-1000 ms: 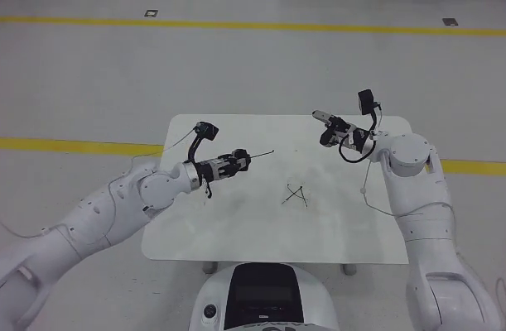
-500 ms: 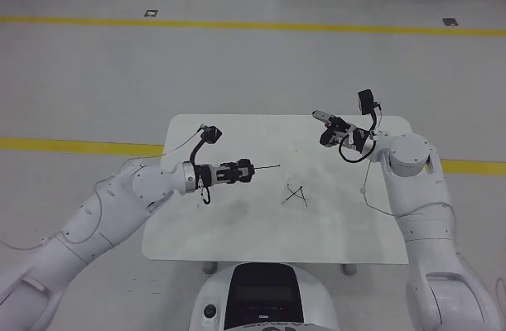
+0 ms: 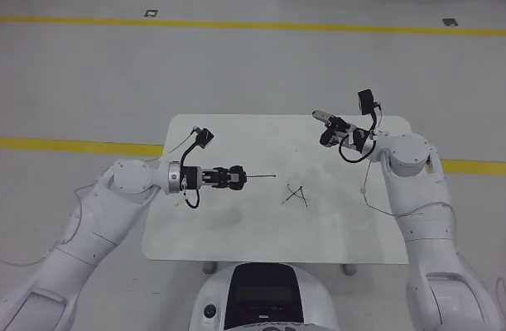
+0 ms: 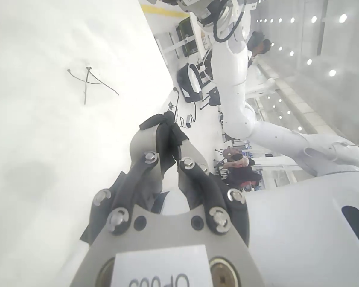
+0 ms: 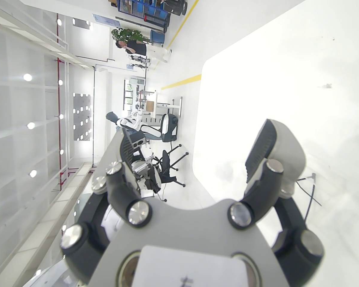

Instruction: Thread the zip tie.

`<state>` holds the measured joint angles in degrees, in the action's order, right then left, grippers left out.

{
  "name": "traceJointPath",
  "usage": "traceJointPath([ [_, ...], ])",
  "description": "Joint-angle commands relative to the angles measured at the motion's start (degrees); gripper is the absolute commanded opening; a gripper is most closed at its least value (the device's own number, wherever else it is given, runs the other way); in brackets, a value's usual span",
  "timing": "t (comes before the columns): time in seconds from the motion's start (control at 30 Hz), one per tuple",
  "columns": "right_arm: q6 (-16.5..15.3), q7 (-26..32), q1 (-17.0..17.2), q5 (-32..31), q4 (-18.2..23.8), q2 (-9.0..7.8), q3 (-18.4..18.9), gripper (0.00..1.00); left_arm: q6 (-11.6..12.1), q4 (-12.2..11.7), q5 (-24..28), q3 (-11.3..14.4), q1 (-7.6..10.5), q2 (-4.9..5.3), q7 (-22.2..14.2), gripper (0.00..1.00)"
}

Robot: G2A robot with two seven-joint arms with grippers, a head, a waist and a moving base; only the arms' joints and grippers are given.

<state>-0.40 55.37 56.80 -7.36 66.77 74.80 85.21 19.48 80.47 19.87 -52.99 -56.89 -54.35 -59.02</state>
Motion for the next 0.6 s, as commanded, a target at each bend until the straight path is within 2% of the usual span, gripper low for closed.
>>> traceJointPath([
  [0.0,0.0,0.0,0.0,0.0,0.0,0.0,0.0,1.0,0.0,0.02,-0.03,0.1,0.03,0.03,0.14,0.0],
  [0.17,0.0,0.0,0.0,0.0,0.0,0.0,0.0,1.0,0.0,0.02,-0.03,0.1,0.03,0.03,0.14,0.0],
  [0.27,0.0,0.0,0.0,0.0,0.0,0.0,0.0,1.0,0.0,-0.74,-1.13,0.25,-0.75,0.01,2.34,0.0],
  [0.37,0.0,0.0,0.0,0.0,0.0,0.0,0.0,1.0,0.0,-1.57,3.78,-0.19,-1.37,-0.13,-1.38,0.0],
  [0.43,0.0,0.0,0.0,0.0,0.0,0.0,0.0,1.0,0.0,-3.11,5.62,-1.11,-1.44,-0.28,-4.32,0.0],
  [0.57,0.0,0.0,0.0,0.0,0.0,0.0,0.0,1.0,0.0,-5.22,9.21,-2.63,-1.63,-1.3,-9.28,0.0],
])
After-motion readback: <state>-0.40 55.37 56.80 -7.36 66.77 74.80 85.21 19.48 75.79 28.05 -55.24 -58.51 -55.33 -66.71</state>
